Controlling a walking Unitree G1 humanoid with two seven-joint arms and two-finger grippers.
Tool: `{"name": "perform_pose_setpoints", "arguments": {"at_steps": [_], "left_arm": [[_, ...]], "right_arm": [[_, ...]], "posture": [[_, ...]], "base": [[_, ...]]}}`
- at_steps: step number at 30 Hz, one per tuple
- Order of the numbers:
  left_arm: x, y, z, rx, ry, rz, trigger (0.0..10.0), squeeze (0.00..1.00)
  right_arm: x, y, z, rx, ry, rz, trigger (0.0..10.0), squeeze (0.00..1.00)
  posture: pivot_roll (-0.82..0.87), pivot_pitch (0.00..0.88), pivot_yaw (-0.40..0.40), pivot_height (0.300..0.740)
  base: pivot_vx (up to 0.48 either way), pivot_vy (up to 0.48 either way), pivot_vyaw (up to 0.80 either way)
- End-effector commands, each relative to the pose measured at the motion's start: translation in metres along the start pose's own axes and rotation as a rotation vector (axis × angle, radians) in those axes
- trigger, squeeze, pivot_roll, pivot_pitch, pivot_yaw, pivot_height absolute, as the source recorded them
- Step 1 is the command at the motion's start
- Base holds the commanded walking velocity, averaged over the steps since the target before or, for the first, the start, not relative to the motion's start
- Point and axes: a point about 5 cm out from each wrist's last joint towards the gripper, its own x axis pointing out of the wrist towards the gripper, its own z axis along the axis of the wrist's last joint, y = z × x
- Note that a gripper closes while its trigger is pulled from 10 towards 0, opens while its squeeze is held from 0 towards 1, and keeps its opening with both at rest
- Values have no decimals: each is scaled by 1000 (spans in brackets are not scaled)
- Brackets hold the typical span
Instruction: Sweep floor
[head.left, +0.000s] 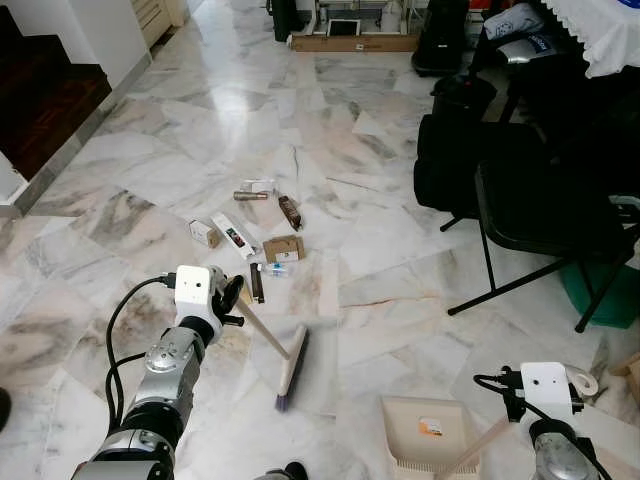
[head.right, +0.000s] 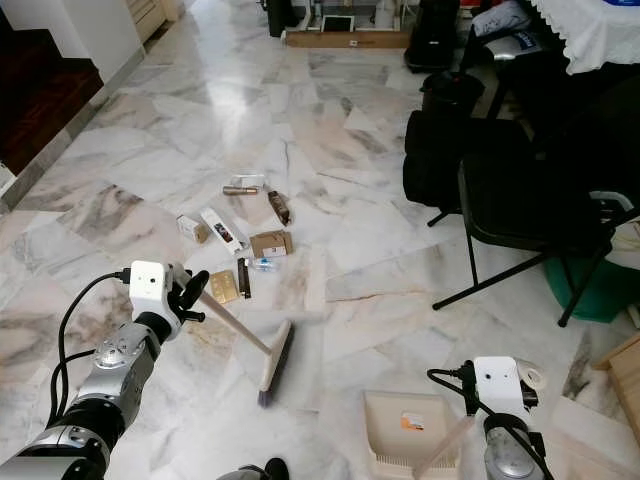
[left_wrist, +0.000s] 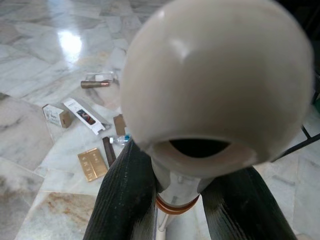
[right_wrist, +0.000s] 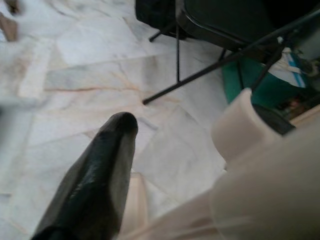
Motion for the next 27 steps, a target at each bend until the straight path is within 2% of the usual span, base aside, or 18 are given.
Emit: {"name": "perform_pose_setpoints", "arguments": {"at_steps": [1, 5, 12, 20, 22, 26, 27], "left_arm": [[1, 2, 4, 16, -15, 6, 10000, 0], [2, 3, 5, 16, -16, 5, 10000, 0], [2, 2, 5, 17, -17, 3, 10000, 0], [2, 3, 6, 19, -20, 4, 10000, 0], [2, 3, 6, 20, -19, 6, 10000, 0], [3, 4, 7, 20, -21, 8, 10000, 0], [2, 4, 7, 21, -21, 9, 10000, 0]], "right_arm": [[0, 2, 10, 68, -63, 44, 0, 0], [0, 5, 18, 168, -106, 96, 0, 0], [-1, 14, 19, 201, -116, 191, 0, 0], [-4, 17, 18, 189, -131, 228, 0, 0], [-3, 17, 20, 151, -145, 236, 0, 0], [-4, 17, 33, 123, -227, 233, 0, 0], [-5, 20, 38, 77, -259, 262, 0, 0]], "posture": [[40, 98, 67, 740], [40, 97, 66, 740], [42, 95, 69, 740], [45, 96, 71, 740], [44, 96, 71, 740], [45, 98, 70, 740], [44, 98, 69, 740]], "base": [[0, 0, 0], [0, 0, 0], [0, 0, 0], [0, 0, 0], [0, 0, 0], [0, 0, 0], [0, 0, 0]]}}
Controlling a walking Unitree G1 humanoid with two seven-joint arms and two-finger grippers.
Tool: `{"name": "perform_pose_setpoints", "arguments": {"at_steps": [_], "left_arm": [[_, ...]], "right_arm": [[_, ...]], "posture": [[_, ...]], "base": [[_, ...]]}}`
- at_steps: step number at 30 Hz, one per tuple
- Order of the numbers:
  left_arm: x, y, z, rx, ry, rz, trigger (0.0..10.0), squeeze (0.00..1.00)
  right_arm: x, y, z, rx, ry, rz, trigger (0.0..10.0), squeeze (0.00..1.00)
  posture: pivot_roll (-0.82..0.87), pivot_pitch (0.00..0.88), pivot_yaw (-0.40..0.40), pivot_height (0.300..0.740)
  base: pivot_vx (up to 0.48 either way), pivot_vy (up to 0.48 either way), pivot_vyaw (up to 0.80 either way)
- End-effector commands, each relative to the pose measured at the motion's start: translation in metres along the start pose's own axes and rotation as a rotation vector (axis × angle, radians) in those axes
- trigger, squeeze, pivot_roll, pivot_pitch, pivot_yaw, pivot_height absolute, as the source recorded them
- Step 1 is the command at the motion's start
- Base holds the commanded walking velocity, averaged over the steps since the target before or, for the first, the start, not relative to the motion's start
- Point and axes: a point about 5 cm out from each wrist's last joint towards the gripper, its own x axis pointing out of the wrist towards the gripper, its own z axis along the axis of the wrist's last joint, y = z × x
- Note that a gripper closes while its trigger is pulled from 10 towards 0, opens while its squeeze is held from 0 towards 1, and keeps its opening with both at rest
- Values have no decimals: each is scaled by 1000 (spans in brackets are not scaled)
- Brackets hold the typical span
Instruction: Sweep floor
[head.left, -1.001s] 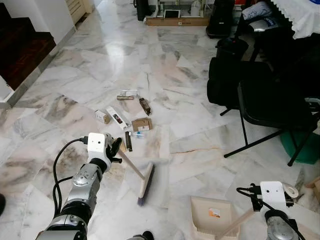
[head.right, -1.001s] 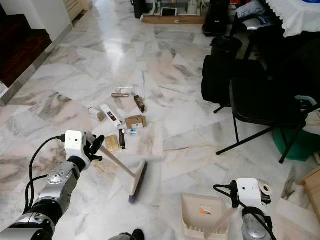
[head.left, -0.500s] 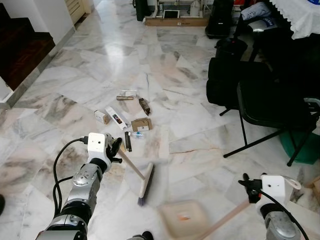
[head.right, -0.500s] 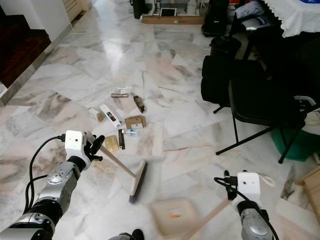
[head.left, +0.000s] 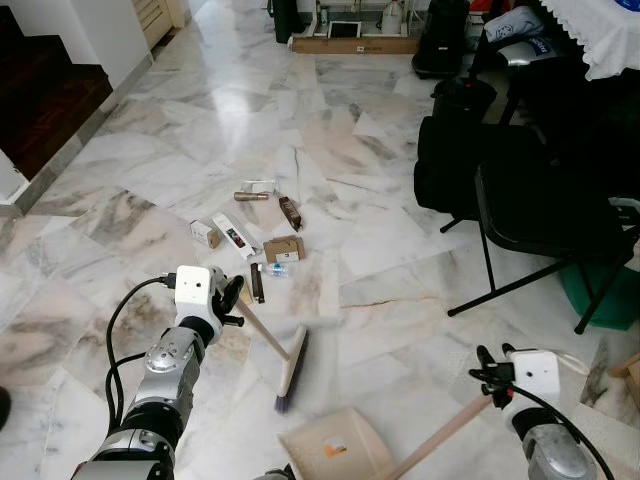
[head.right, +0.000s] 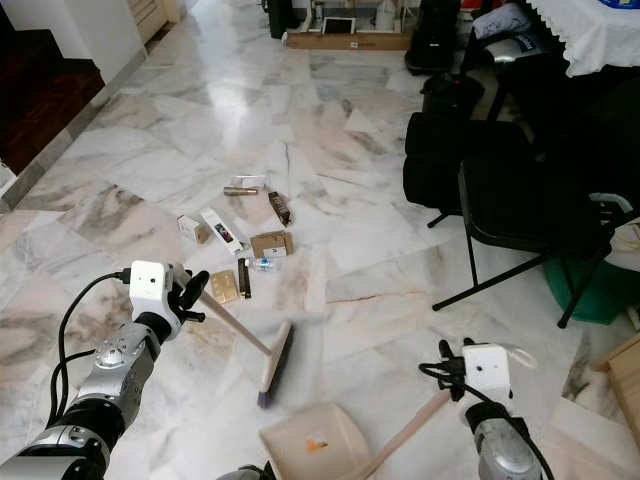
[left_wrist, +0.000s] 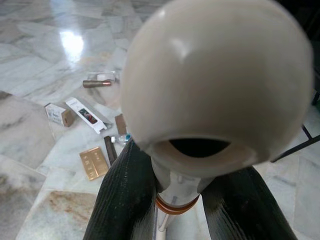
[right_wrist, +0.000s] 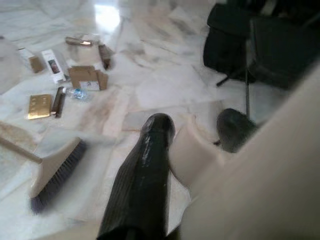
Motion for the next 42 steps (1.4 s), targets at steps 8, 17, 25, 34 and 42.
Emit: {"name": "perform_pose_setpoints", "arguments": {"at_steps": [8, 17, 25, 34, 42], "left_arm": [[3, 4, 7, 19, -26, 13, 10000, 0], [2, 5, 8, 22, -27, 14, 10000, 0], [2, 7, 9, 26, -27, 13, 10000, 0], [3, 7, 10, 30, -29, 8, 10000, 0], [3, 6, 10, 30, -31, 10, 10000, 0]], "right_arm": [[8, 5, 18, -173, -62, 33, 10000, 0], [8, 1, 16, -156, -66, -2, 10000, 0], [6, 0, 13, -68, -79, -44, 10000, 0], [3, 5, 12, -50, -109, -40, 10000, 0], [4, 12, 11, -84, -117, -11, 10000, 47]], "posture": [[41, 98, 69, 740], [46, 100, 71, 740], [49, 103, 79, 740], [51, 104, 83, 740], [54, 104, 80, 740]], "base": [[0, 0, 0], [0, 0, 0], [0, 0, 0], [0, 0, 0], [0, 0, 0]]}}
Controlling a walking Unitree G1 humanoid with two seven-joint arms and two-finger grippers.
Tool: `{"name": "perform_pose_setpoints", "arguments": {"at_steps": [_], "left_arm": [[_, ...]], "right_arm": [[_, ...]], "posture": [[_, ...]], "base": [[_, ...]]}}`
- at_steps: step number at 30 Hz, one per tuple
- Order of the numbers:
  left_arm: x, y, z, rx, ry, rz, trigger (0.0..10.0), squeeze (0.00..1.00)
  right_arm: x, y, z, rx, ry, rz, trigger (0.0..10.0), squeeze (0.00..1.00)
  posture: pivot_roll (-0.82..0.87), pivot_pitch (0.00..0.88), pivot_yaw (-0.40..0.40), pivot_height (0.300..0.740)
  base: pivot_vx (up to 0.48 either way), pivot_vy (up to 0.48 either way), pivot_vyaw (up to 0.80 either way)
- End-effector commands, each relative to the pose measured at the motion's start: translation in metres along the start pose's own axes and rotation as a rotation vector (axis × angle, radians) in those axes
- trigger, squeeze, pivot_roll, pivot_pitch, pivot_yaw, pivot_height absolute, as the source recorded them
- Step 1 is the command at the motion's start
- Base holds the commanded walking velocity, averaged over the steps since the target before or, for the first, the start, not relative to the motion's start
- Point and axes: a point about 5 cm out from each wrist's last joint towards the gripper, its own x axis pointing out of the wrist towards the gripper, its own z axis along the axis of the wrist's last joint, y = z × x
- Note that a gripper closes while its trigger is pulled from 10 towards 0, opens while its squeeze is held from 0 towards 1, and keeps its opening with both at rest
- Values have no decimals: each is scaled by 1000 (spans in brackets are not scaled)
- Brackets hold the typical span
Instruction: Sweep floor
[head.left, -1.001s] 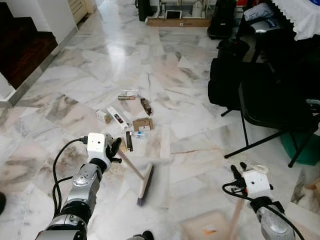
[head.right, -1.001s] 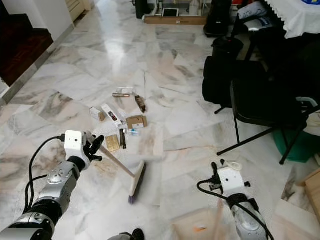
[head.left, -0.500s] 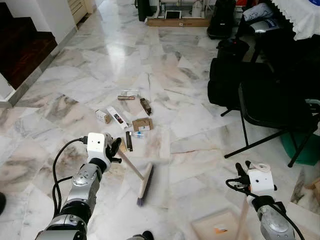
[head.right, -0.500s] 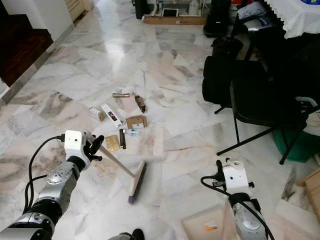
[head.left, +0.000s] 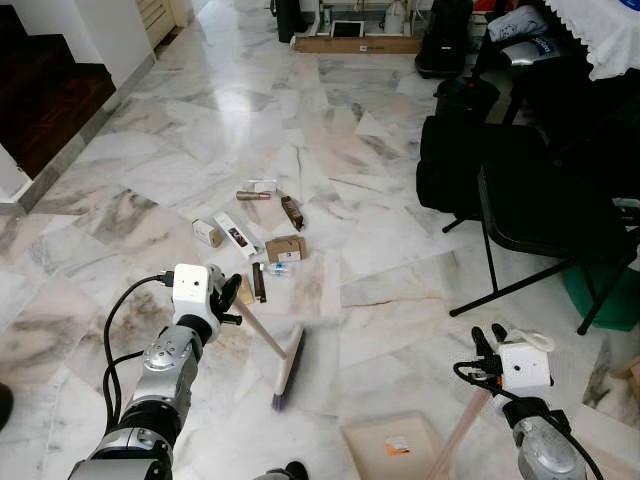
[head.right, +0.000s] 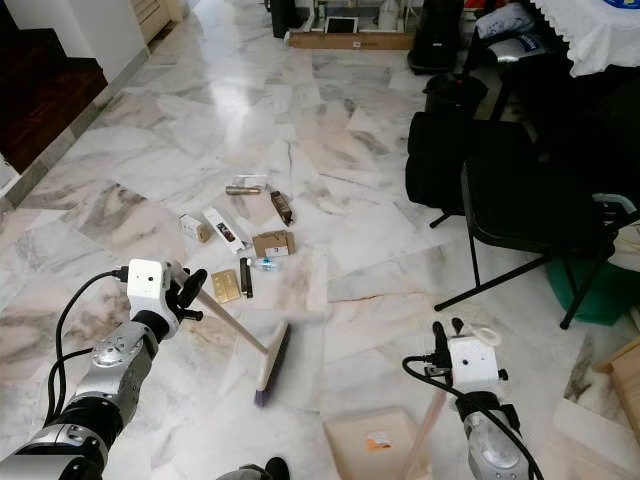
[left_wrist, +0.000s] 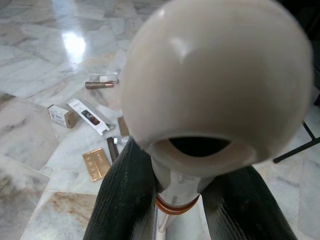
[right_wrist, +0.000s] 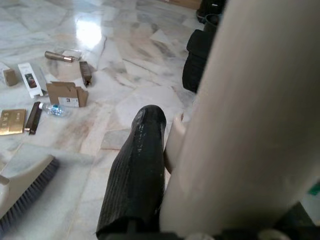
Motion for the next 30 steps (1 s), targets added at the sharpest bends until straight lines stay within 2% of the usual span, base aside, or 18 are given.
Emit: {"name": "perform_pose_setpoints", "arguments": {"at_steps": [1, 2, 3, 22, 28, 30], "left_arm": [[2, 4, 8, 23, -28, 6, 10000, 0], [2, 4, 8, 23, -28, 6, 10000, 0], [2, 4, 8, 23, -29, 7, 10000, 0], [3, 2, 8, 21, -28, -4, 10000, 0], [3, 2, 8, 23, -28, -6, 10000, 0], [3, 2, 8, 23, -27, -6, 10000, 0]], "right_arm": [[1, 3, 3, -8, -27, 13, 10000, 753], [1, 4, 3, -8, -30, 15, 10000, 753], [1, 5, 3, -13, -34, 17, 10000, 1000], [-4, 7, -7, -15, -2, -14, 10000, 1000], [-6, -4, -15, -46, 60, -111, 10000, 1000], [-7, -9, -20, -29, 96, -151, 10000, 996]], "posture": [[55, 104, 79, 740], [55, 104, 79, 740], [55, 104, 79, 740], [53, 96, 84, 740], [53, 98, 87, 740], [53, 99, 88, 740]], "base": [[0, 0, 0], [0, 0, 0], [0, 0, 0], [0, 0, 0], [0, 0, 0], [0, 0, 0]]}}
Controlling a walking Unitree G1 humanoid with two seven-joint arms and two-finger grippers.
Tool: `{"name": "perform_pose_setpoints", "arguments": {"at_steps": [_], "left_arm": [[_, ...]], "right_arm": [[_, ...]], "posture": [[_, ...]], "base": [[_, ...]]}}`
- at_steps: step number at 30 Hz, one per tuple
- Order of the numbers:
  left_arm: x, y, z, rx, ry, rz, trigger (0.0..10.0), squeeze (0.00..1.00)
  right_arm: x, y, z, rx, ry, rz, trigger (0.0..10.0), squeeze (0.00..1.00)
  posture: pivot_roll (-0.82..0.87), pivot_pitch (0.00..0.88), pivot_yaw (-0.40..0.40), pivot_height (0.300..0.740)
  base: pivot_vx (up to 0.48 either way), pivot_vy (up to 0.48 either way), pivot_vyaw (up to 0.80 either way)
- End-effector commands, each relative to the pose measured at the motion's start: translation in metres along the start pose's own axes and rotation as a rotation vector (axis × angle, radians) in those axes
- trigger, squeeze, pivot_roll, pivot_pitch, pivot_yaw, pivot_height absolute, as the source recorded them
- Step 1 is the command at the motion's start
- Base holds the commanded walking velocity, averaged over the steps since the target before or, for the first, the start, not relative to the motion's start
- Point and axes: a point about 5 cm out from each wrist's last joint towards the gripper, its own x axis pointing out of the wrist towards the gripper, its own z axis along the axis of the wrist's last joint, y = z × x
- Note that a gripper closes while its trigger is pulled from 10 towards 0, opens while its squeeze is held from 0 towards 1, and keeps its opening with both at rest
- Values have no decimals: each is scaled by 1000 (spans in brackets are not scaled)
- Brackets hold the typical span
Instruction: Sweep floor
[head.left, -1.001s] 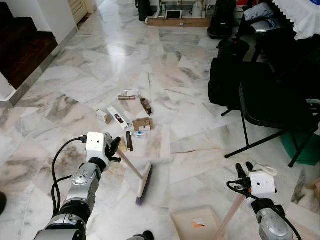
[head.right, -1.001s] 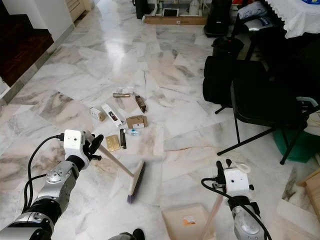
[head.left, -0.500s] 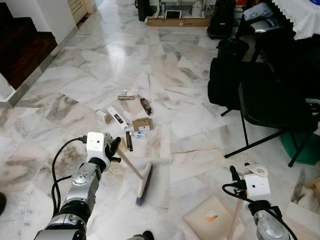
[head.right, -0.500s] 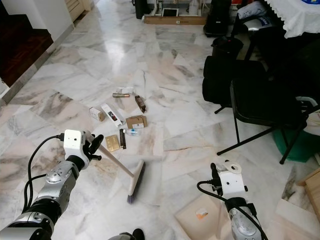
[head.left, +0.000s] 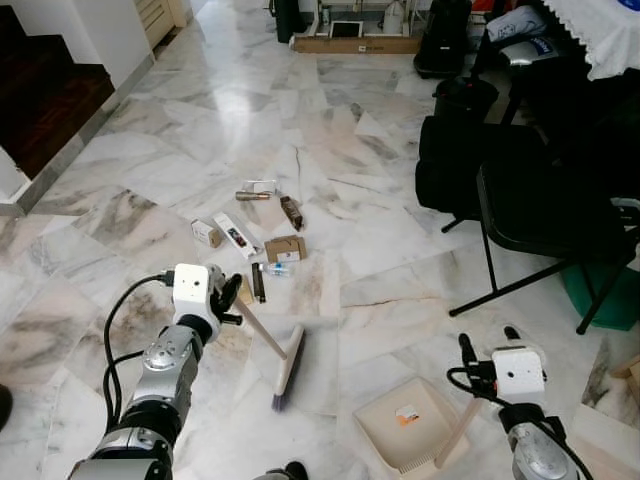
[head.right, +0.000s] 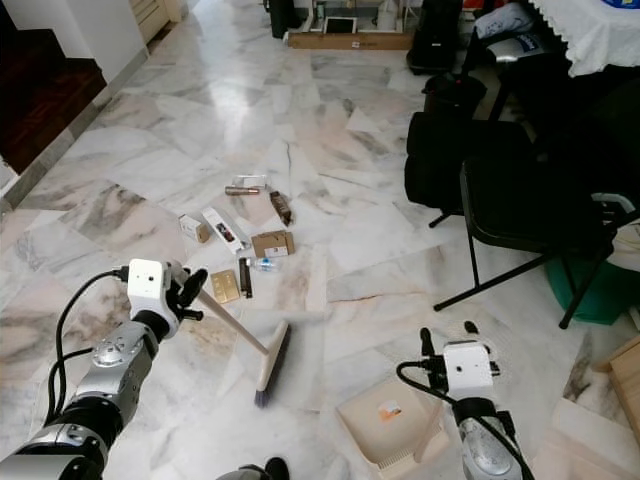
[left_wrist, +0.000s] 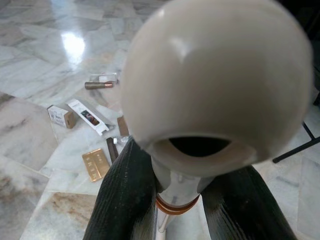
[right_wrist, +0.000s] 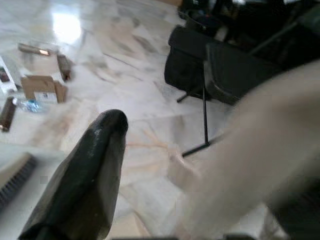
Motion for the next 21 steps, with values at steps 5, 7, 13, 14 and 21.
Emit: {"name": "perform_pose_setpoints", "arguments": {"at_steps": [5, 7, 13, 14, 21], "left_arm": [[3, 3, 8, 21, -25, -4, 10000, 0], [3, 3, 8, 22, -24, -6, 10000, 0], [3, 4, 7, 25, -17, -10, 10000, 0], [3, 4, 8, 25, -17, -10, 10000, 0], [3, 3, 8, 24, -17, -14, 10000, 0]], "right_arm": [[-3, -16, -12, -48, 90, -147, 10000, 0], [-3, -20, -11, -53, 95, -201, 10000, 0], [-1, -11, 3, 2, 31, -263, 10000, 0], [-1, -7, 6, 6, 20, -264, 10000, 0], [-3, -2, 14, 20, -1, -294, 10000, 0]], "posture": [[52, 101, 91, 740], [52, 101, 94, 740], [49, 103, 102, 740], [51, 104, 102, 740], [46, 105, 102, 740]], "base": [[0, 0, 0], [0, 0, 0], [0, 0, 0], [0, 0, 0], [0, 0, 0]]}}
